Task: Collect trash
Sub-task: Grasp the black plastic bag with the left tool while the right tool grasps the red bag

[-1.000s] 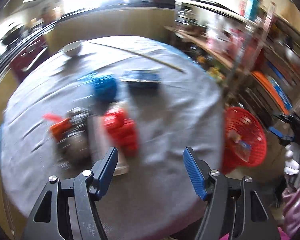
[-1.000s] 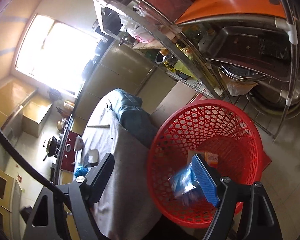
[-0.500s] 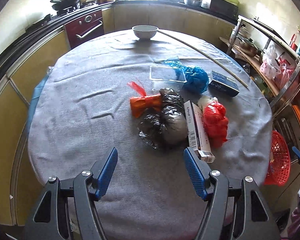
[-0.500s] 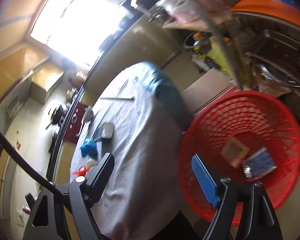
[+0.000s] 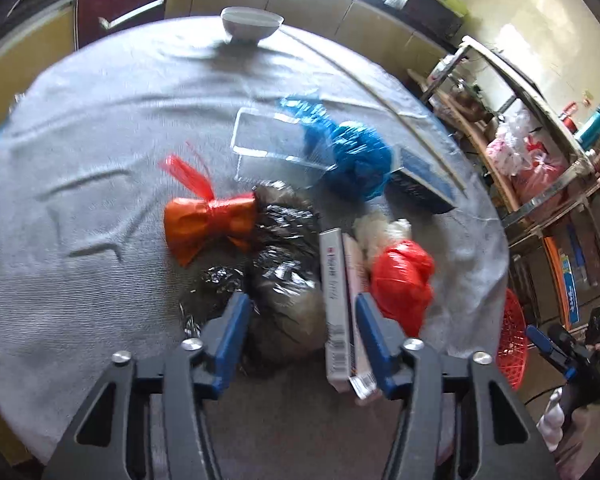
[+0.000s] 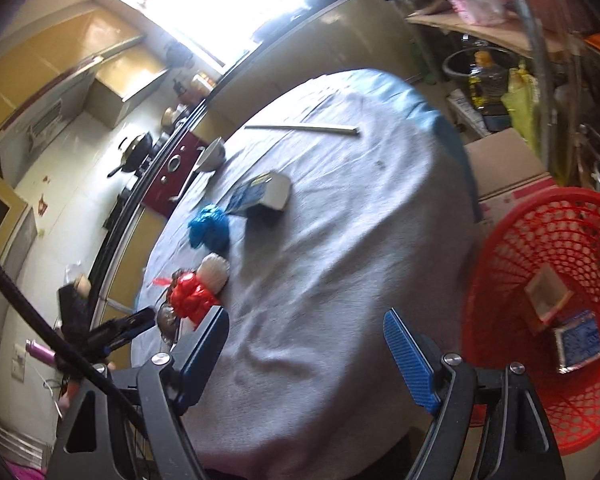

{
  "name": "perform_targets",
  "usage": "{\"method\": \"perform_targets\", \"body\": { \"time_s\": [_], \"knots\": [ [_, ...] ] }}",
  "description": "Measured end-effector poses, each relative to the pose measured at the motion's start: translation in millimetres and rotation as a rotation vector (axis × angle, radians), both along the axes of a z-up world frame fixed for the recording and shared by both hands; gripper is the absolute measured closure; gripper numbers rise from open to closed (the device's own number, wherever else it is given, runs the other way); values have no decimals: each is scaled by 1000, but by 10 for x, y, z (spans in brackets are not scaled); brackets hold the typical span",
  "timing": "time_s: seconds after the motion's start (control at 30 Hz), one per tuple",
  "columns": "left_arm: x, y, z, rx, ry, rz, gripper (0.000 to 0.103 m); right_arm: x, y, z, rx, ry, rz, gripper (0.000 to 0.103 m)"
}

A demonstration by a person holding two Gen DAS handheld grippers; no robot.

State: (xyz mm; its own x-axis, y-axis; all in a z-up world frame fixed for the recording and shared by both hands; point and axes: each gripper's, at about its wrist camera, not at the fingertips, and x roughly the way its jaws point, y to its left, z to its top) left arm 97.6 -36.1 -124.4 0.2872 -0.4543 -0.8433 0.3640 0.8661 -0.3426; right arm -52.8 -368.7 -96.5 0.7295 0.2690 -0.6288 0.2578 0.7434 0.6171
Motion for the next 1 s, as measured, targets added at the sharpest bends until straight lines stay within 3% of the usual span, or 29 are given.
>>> {"method": "perform_targets", "body": {
  "time_s": [0.23, 0.47, 0.73, 0.77, 0.83, 1.0],
  "knots": [
    [141, 12, -145, -33, 36, 0, 72, 556, 511, 105, -28, -61, 168, 21],
    [130, 197, -156, -76, 24, 6, 80, 1181, 1124, 22, -50, -78, 318, 21],
    [-169, 502, 111, -111, -46, 10, 84, 1628, 1508, -312, -87, -19, 389, 21],
    [-208, 535, 131, -111, -51, 11, 84, 1658, 1535, -344, -94, -9, 389, 24],
    [-304, 600, 176, -117, -59, 12, 84, 1681, 1593, -403, -94, -3, 411, 41],
    [-408, 729, 199, -117, -63, 27, 84, 1630, 1623, -390, -126, -18, 386, 44]
  ]
}}
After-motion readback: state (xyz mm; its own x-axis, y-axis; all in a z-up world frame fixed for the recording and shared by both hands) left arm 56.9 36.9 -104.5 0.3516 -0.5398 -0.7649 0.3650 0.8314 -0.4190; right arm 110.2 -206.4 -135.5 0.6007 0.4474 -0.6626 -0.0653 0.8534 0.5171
